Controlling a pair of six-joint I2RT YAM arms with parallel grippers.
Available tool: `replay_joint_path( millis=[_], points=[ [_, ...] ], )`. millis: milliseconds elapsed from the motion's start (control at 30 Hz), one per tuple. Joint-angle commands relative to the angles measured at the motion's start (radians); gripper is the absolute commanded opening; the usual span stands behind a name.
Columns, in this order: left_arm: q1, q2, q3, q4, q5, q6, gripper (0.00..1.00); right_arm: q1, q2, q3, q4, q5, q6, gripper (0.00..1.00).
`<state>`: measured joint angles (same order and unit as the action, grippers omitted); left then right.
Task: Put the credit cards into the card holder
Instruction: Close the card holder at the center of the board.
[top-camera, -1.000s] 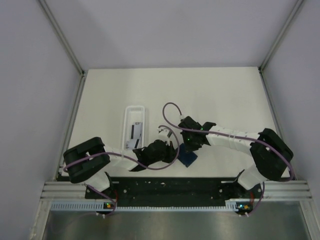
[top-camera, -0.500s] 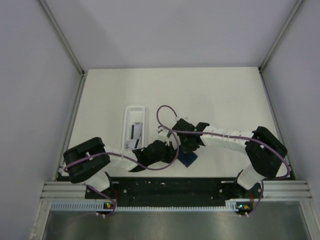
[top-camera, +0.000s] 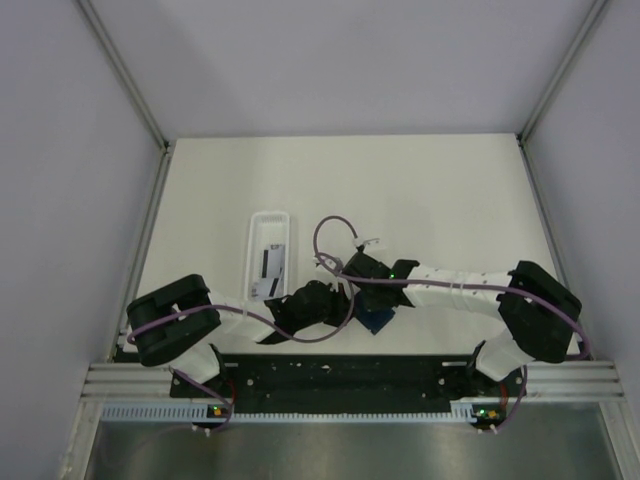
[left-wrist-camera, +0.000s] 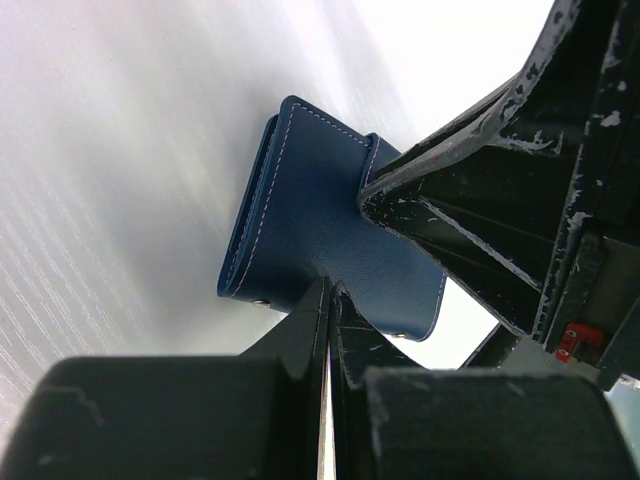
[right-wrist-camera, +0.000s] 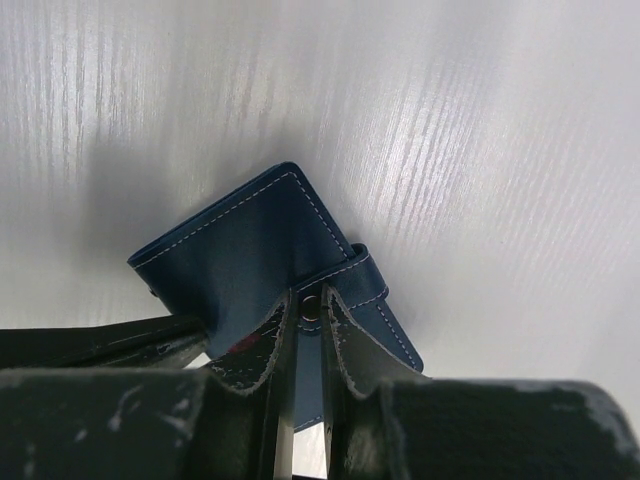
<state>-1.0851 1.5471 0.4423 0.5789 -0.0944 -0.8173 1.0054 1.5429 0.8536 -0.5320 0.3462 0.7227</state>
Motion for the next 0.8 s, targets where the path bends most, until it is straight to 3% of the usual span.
replay_joint_path(
  millis=[0,767],
  points=[
    [0.002,0.002,-0.024,-0.005,0.010,-0.002,0.00,0.025,0.135,-0.108,0.029,-0.038,0.066,0.00],
    [0.002,-0.001,-0.044,0.012,0.008,-0.014,0.00,0.116,0.187,-0.198,0.119,0.008,0.162,0.00]
  ],
)
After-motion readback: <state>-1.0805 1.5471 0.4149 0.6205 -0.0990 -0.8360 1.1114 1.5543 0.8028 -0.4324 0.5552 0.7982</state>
